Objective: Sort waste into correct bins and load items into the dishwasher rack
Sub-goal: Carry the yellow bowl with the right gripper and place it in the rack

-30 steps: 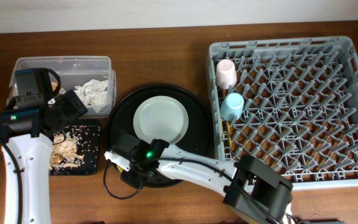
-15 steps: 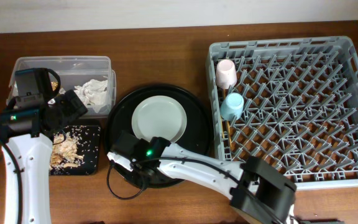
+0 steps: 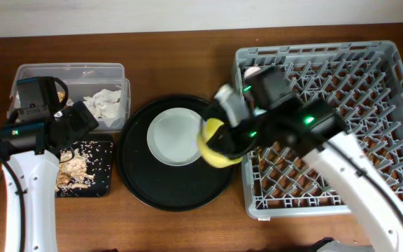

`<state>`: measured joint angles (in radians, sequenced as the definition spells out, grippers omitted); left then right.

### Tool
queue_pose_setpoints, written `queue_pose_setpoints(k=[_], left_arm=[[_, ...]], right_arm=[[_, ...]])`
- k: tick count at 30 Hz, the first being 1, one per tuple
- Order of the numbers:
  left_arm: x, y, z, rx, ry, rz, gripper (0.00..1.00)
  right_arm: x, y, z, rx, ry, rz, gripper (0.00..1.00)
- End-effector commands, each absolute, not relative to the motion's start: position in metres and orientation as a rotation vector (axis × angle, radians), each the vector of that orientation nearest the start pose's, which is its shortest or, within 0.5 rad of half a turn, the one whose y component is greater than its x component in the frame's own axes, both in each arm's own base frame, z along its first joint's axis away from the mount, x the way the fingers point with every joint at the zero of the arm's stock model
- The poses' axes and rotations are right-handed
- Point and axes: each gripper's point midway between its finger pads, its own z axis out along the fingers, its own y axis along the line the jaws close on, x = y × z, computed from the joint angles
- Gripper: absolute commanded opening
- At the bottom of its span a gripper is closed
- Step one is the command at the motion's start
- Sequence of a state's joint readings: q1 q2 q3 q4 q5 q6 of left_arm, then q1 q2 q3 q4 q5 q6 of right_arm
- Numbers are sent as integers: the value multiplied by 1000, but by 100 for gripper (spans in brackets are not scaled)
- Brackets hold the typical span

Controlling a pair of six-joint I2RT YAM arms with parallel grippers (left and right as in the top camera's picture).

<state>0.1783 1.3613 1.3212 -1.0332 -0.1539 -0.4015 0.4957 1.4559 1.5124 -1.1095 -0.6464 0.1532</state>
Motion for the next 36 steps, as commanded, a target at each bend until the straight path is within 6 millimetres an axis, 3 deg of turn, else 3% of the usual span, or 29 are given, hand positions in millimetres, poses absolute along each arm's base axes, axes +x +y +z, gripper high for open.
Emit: queue_pose_setpoints(k=[1,4,6,10,13,26,28,31,36], left_arm=[[319,86,215,-802,2483,127,99],[319,87,215,-802,2483,127,99],[319,87,215,-802,2483,127,99],[319,87,215,-802,2483,127,99],[319,87,215,-802,2483,127,99],[319,86,215,-802,2483,127,99],[319,86,215,-802,2483,127,99],[319,86,215,-802,2483,127,99],[319,87,215,-802,2483,127,99]], right_arm=[[254,223,288,-574,2438,1498,4],[272,174,288,-376,2265,1723,4],[276,141,272,-222,2131,1844,4],[277,91,213,15,2015,1826,4],[276,72,190,106,1985,1794,4],[276,70,194,284,1998,1916,4],[278,76,204,235,2005,1916,4],[276,102,220,58,2029,1933,4],[279,106,212,-28,2061,1847,4]])
